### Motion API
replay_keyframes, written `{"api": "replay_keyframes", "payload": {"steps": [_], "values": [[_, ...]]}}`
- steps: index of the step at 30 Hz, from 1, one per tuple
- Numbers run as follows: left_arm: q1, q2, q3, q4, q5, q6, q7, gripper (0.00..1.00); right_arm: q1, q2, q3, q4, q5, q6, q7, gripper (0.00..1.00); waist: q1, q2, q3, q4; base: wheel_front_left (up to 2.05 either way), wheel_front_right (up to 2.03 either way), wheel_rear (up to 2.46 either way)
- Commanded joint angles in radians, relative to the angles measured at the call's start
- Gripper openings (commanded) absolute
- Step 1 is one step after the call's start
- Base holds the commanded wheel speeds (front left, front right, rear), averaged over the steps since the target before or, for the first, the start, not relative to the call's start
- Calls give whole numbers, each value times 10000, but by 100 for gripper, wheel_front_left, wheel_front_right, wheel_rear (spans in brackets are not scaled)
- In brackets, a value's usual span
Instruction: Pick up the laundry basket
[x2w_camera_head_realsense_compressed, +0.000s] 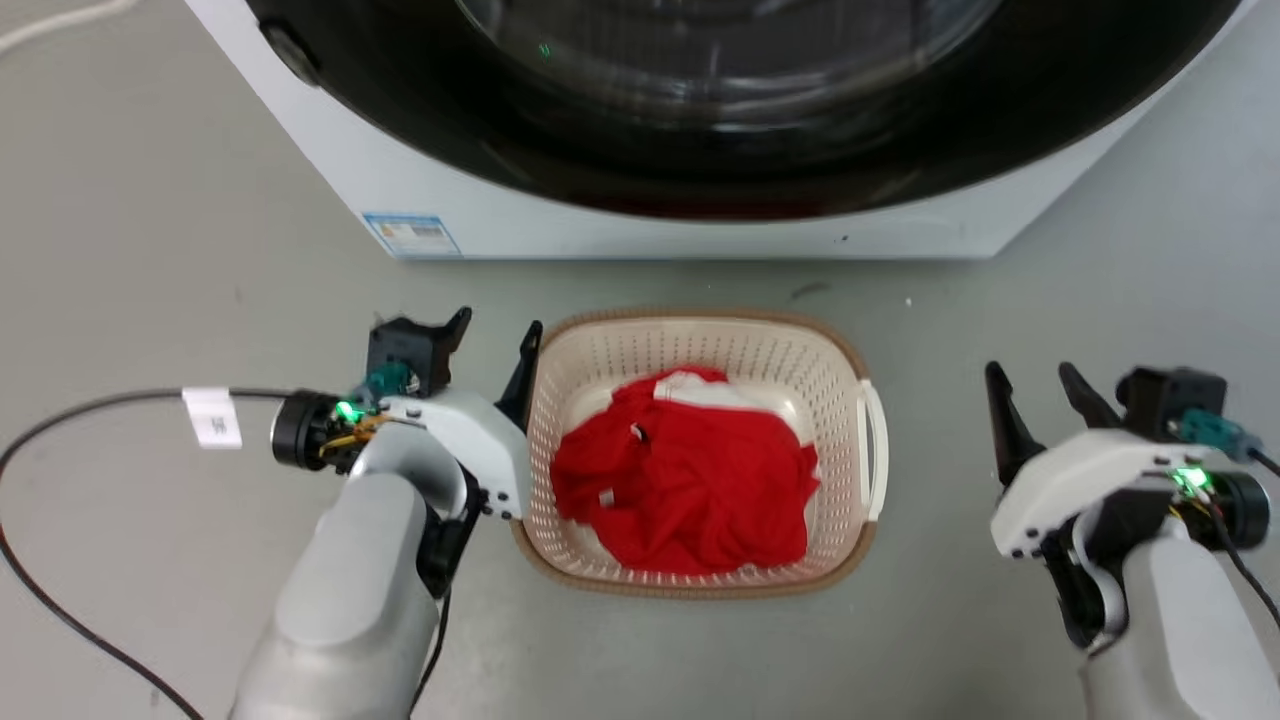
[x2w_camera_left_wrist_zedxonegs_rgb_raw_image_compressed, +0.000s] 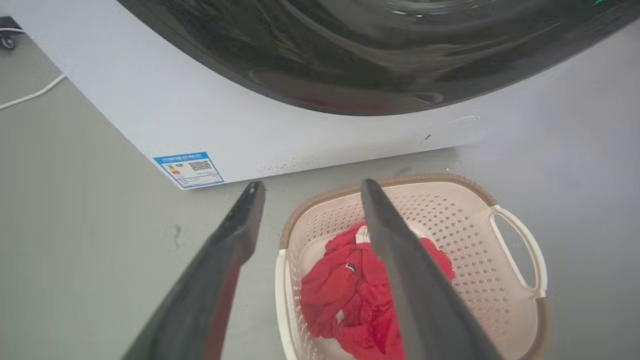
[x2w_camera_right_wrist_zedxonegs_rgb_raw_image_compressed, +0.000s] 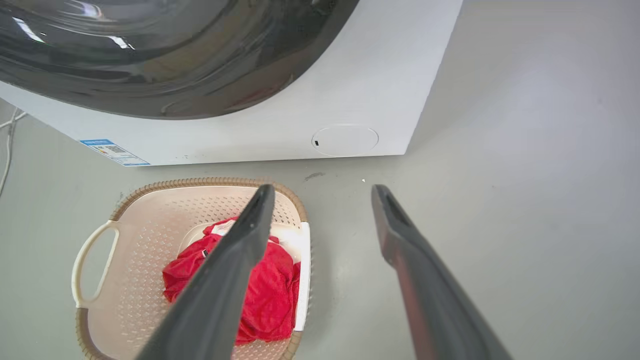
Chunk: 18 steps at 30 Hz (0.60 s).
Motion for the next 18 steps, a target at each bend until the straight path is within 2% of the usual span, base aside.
{"api": "replay_keyframes", "payload": {"steps": [1,6,9,18], "values": [[-409,88,-58,374,-141,-64,139,100,-491,6,111,354,42,-3,59,100,-2,0,995,-135,0,0,0],[-1352,294,-398,1757,-739,-137,752,100,-1599,4,516,1720,192,-3,280,100,-2,0,1970,-221,0,0,0],[-1709,460,-1099,2361,-1339,-145,1133,100,-2171,4,925,2611,393,-3,414,100,-2,0,2415,-318,0,0,0],[-2712,1276,-2447,3328,-3255,-148,1921,100,-3852,1,1878,5044,1148,-3,397,100,-2,0,3661,-503,0,0,0]]}}
